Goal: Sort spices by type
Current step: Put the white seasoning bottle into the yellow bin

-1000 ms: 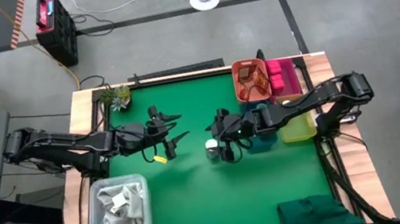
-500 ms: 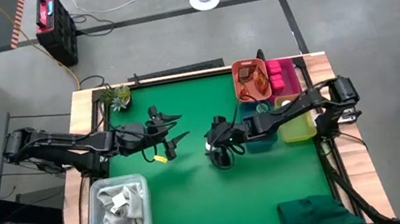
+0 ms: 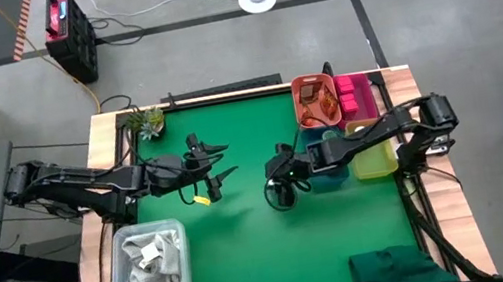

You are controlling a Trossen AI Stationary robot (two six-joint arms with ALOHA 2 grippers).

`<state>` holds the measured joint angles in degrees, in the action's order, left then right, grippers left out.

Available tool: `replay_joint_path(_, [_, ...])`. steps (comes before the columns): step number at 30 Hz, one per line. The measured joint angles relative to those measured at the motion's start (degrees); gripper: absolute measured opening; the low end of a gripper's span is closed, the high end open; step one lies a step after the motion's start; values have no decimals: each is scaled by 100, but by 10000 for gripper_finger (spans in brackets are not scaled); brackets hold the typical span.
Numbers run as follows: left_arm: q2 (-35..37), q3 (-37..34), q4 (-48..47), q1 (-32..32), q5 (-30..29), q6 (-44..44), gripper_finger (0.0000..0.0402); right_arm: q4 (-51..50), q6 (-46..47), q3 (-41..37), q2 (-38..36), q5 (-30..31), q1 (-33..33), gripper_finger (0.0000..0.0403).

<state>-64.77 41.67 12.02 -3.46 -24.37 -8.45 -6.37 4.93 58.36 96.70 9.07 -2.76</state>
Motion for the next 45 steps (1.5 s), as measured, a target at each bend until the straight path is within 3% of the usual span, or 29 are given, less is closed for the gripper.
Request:
replay_joint_path(11, [-2, 0, -227, 0, -222, 39, 267, -1675, 653, 18, -1462, 335, -327, 221])
replay_joint_path(18, [-2, 0, -231, 0, -219, 52, 267, -2837, 1473, 29, -2609, 1862, -903, 221])
replay_joint_path(22, [-2, 0, -230, 0, -209, 55, 267, -3443, 2183, 29, -3088, 2013, -1212, 221])
replay_joint_path(28, [-2, 0, -228, 0, -202, 71, 267, -4211, 2689, 29, -3317, 1240, -1807, 221])
replay_joint_path(32, [-2, 0, -228, 0, -202, 76, 267, -5412, 3742, 29, -3291, 1014, -2070, 221])
replay_joint_path(34, [-2, 0, -226, 0, -202, 85, 267, -6129, 4404, 29, -3291, 1089, -2137, 221])
replay_joint_path(37, [-2, 0, -211, 0, -202, 90, 267, -6878, 5272, 29, -3291, 1697, -2210, 221])
replay_joint_path(45, [-2, 0, -209, 0, -200, 118, 267, -7745, 6678, -212, -3285, 2265, -2203, 221])
